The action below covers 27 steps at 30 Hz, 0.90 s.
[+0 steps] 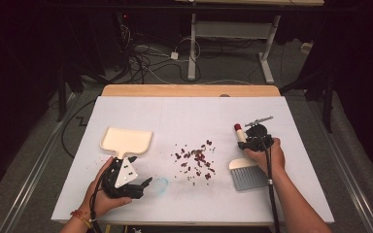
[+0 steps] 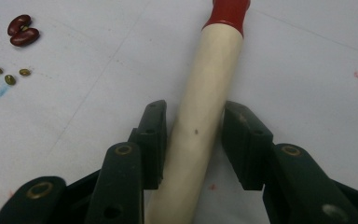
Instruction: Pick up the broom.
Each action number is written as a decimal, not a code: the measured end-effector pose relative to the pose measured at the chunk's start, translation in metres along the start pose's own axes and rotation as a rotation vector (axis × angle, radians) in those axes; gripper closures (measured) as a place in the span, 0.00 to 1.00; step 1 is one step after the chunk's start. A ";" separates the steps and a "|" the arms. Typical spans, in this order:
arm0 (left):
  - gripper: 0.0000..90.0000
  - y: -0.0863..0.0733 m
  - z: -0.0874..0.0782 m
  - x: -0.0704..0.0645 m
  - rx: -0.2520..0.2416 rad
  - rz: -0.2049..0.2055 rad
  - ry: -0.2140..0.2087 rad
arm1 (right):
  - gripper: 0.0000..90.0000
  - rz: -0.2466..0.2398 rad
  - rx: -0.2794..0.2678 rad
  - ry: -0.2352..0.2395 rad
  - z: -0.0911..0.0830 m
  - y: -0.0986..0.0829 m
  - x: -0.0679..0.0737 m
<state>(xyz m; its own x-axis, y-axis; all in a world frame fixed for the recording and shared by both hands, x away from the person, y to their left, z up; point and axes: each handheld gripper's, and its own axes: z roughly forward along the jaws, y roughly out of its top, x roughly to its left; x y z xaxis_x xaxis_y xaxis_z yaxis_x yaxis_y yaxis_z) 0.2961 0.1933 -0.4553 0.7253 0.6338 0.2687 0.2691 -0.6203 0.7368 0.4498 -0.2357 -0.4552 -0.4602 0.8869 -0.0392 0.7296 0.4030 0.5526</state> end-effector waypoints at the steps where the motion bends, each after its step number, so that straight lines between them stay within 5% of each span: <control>1: 0.18 0.000 0.000 0.000 0.001 0.000 0.000 | 0.70 0.000 -0.002 -0.001 0.000 0.000 0.000; 15: 0.18 -0.001 -0.001 0.001 0.004 -0.005 0.005 | 0.78 -0.023 -0.024 0.005 0.000 0.000 0.001; 21: 0.18 0.000 -0.001 0.000 0.000 -0.014 0.008 | 0.79 0.012 -0.184 0.068 -0.025 -0.011 -0.007; 27: 0.18 0.006 -0.005 -0.003 -0.022 -0.033 -0.011 | 0.79 -0.028 -0.373 0.109 -0.067 -0.028 -0.003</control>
<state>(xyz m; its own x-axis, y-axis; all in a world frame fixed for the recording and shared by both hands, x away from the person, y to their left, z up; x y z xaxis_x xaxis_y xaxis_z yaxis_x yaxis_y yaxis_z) 0.2921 0.1901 -0.4490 0.7235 0.6484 0.2370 0.2792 -0.5888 0.7585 0.3970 -0.2651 -0.4151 -0.5432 0.8394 0.0191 0.4908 0.2990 0.8184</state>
